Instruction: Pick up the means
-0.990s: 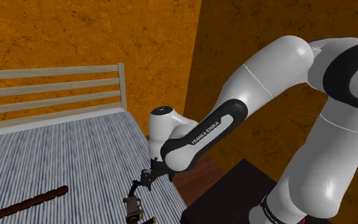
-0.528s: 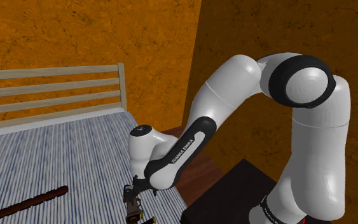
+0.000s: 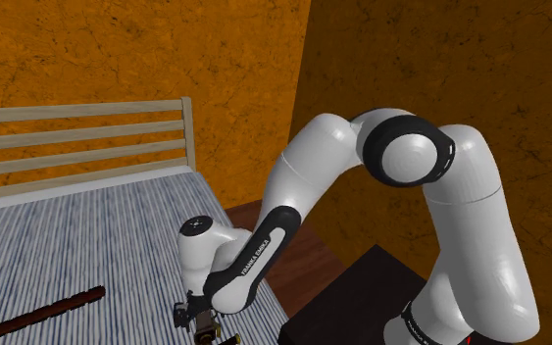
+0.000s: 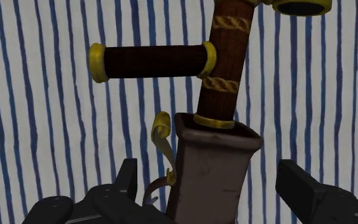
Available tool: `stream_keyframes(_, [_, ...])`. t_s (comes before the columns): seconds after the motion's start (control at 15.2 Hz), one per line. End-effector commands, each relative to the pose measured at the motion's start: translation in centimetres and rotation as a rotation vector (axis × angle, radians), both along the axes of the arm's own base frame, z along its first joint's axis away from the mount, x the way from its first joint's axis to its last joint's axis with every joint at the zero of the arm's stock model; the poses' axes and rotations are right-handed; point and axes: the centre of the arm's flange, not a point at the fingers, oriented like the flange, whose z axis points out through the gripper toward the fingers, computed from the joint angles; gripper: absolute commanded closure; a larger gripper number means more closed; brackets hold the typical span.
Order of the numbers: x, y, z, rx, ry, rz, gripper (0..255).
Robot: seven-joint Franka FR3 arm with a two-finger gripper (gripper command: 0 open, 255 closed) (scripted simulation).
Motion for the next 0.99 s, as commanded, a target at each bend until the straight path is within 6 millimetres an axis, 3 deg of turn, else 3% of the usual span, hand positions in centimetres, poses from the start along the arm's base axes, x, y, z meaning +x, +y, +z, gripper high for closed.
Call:
stream_keyframes(0.0, [0.0, -0.1, -1.1, 0.0, 0.0, 0.0, 0])
stream_keyframes(0.26, [0.0, -0.1, -2.4, 0.0, -0.001, 0.0, 0])
stream_keyframes(0.33, [0.1, -0.1, -2.5, 0.0, 0.0, 0.0, 255])
stream_keyframes(0.92, [0.0, -0.1, -2.4, 0.0, 0.0, 0.0, 255])
